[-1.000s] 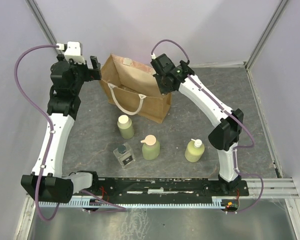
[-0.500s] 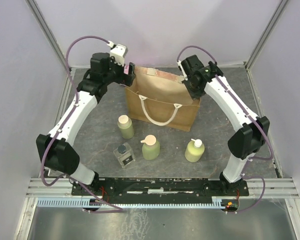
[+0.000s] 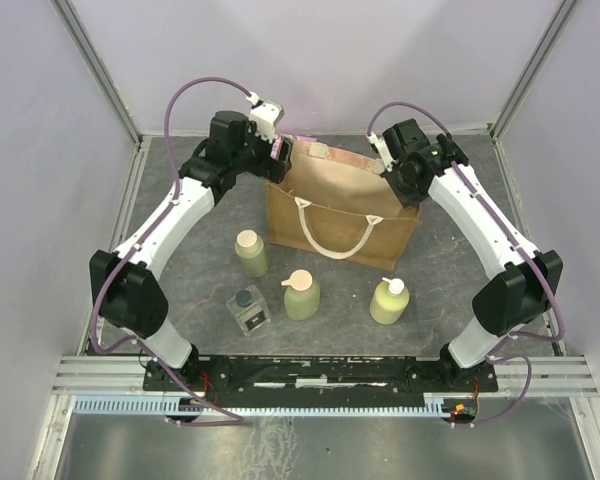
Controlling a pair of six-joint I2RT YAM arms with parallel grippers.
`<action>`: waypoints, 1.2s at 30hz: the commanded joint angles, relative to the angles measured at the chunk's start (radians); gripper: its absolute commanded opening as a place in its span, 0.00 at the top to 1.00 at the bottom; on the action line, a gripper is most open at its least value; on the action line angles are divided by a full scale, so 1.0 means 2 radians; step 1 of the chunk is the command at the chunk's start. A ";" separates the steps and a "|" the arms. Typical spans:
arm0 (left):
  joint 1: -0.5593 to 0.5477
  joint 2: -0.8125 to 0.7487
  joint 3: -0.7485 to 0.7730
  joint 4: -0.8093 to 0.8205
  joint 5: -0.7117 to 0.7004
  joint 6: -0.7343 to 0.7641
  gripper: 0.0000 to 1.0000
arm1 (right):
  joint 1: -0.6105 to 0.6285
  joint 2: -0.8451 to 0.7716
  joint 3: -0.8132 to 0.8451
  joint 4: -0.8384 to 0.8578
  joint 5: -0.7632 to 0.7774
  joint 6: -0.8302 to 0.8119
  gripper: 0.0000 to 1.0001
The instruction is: Place the personal care products into the canvas bag
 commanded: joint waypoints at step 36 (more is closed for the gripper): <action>-0.084 -0.006 -0.035 -0.002 0.002 -0.021 0.97 | 0.087 -0.299 -0.192 -0.075 -0.157 0.246 0.20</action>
